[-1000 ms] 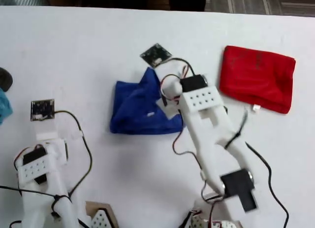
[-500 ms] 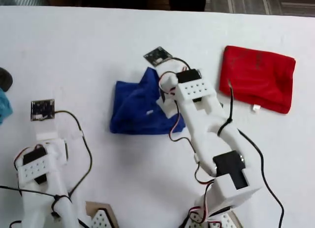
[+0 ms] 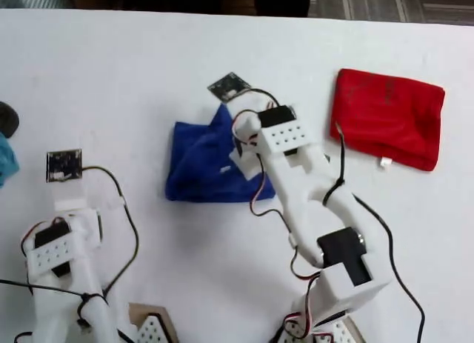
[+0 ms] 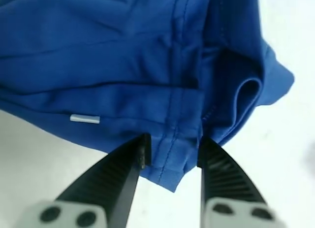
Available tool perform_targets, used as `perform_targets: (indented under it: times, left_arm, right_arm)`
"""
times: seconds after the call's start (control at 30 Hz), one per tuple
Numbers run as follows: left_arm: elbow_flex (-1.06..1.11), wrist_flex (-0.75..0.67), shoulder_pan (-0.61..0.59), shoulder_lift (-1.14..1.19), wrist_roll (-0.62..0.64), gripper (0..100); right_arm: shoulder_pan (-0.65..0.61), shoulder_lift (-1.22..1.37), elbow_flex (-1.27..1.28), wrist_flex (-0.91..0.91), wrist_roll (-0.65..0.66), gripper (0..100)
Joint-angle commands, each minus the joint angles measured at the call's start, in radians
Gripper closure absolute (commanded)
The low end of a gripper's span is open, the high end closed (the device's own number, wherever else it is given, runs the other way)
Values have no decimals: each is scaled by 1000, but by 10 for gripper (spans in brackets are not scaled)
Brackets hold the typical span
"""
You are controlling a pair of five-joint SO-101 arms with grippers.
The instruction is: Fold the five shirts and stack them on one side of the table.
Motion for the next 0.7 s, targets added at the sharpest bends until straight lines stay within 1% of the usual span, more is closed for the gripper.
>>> perform_targets:
  times: [0.0, 0.13, 0.47, 0.67]
  left_arm:
    - [-4, -14, -6, -18, 9, 974]
    - [-4, -14, -6, -18, 9, 974]
    - [-4, -14, -6, -18, 9, 974]
    - [-4, -14, -6, -18, 9, 974]
  right_arm:
    - [16, -1, -35, 5, 2, 838]
    - [16, -1, -35, 5, 2, 886]
    - [15, 2, -35, 5, 2, 868]
    - [15, 102, -44, 5, 2, 868]
